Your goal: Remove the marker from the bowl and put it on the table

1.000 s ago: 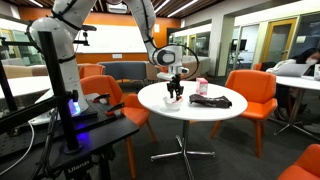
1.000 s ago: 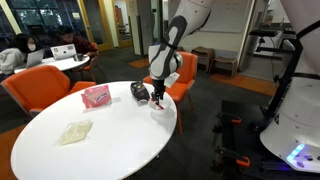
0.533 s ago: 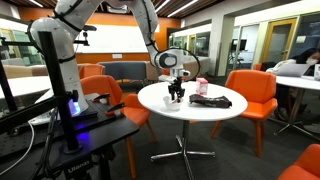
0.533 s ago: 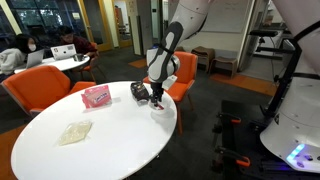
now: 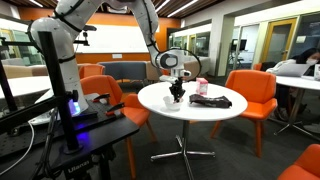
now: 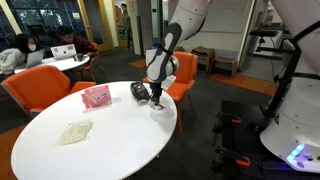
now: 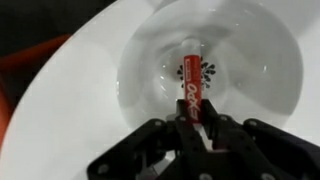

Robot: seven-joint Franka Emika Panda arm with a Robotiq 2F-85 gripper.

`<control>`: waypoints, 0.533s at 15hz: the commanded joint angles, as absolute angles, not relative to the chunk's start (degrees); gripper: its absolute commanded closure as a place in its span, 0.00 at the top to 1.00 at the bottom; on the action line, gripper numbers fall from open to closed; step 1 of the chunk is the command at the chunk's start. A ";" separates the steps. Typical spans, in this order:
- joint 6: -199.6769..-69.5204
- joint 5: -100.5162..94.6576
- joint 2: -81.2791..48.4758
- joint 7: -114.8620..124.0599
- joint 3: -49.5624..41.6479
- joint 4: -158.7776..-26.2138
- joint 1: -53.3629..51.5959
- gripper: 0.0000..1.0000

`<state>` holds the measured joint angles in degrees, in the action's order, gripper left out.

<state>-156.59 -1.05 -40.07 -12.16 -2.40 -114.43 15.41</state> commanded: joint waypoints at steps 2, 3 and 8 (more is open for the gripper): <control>-154.48 -1.70 -39.45 -12.95 -2.88 -113.85 15.10 0.05; -154.50 -1.83 -38.95 -12.80 -3.07 -114.20 15.01 0.05; -154.59 -1.04 -34.21 -13.96 -2.11 -116.74 15.96 0.05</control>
